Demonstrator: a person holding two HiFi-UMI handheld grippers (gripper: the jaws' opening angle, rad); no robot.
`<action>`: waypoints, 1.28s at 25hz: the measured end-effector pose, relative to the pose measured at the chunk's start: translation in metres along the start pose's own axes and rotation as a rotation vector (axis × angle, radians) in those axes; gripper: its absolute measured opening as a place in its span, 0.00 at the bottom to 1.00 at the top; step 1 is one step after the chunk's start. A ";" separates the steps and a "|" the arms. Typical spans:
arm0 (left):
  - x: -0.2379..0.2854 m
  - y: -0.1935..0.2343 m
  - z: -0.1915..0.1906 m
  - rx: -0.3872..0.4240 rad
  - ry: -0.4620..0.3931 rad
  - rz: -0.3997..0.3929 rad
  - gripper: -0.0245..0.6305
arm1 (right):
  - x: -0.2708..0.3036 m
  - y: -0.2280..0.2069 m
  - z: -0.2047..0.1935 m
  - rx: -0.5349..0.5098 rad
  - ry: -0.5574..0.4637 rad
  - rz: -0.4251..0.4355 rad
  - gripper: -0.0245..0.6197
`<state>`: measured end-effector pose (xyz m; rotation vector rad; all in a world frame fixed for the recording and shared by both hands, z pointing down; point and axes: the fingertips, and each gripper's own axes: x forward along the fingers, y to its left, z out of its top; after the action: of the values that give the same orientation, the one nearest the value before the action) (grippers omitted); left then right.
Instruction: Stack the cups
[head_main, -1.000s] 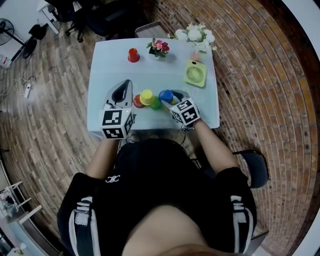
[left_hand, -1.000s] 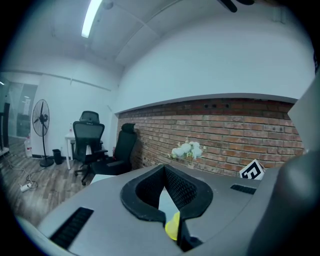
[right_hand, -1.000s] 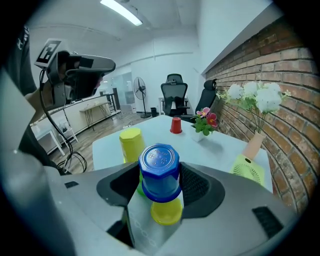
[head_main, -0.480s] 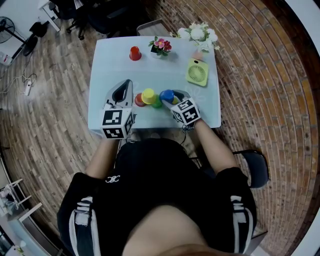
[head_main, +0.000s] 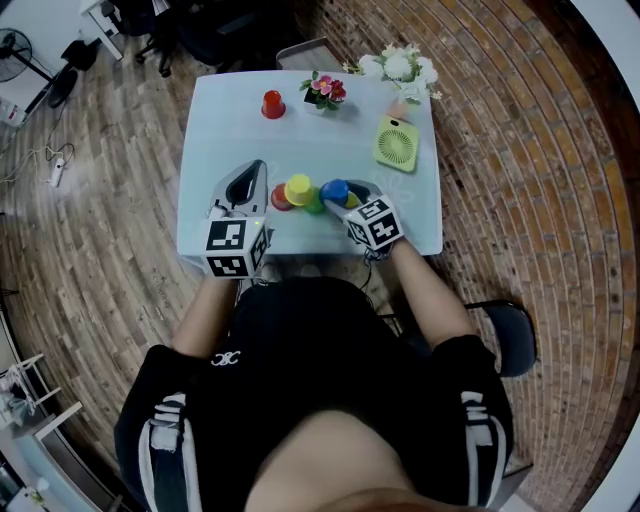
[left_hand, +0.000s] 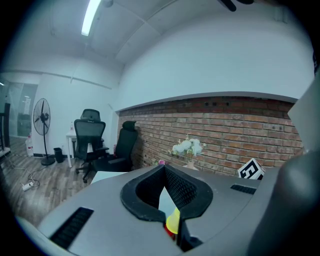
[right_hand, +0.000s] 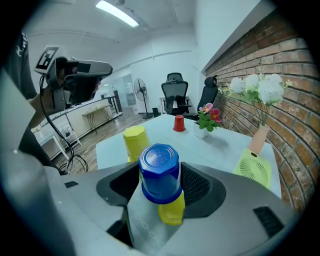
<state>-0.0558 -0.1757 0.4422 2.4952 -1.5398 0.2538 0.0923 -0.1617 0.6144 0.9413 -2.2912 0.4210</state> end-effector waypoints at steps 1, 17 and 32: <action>-0.001 0.000 0.000 0.000 -0.001 0.001 0.04 | -0.001 0.000 0.001 0.011 -0.012 0.006 0.43; -0.009 -0.008 0.013 0.020 -0.035 0.001 0.04 | -0.112 -0.016 0.116 0.081 -0.523 -0.157 0.53; -0.016 -0.027 0.046 0.045 -0.119 0.021 0.04 | -0.216 -0.068 0.148 0.143 -0.772 -0.617 0.04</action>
<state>-0.0365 -0.1621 0.3919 2.5724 -1.6232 0.1468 0.1982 -0.1703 0.3653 2.0755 -2.4274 -0.0770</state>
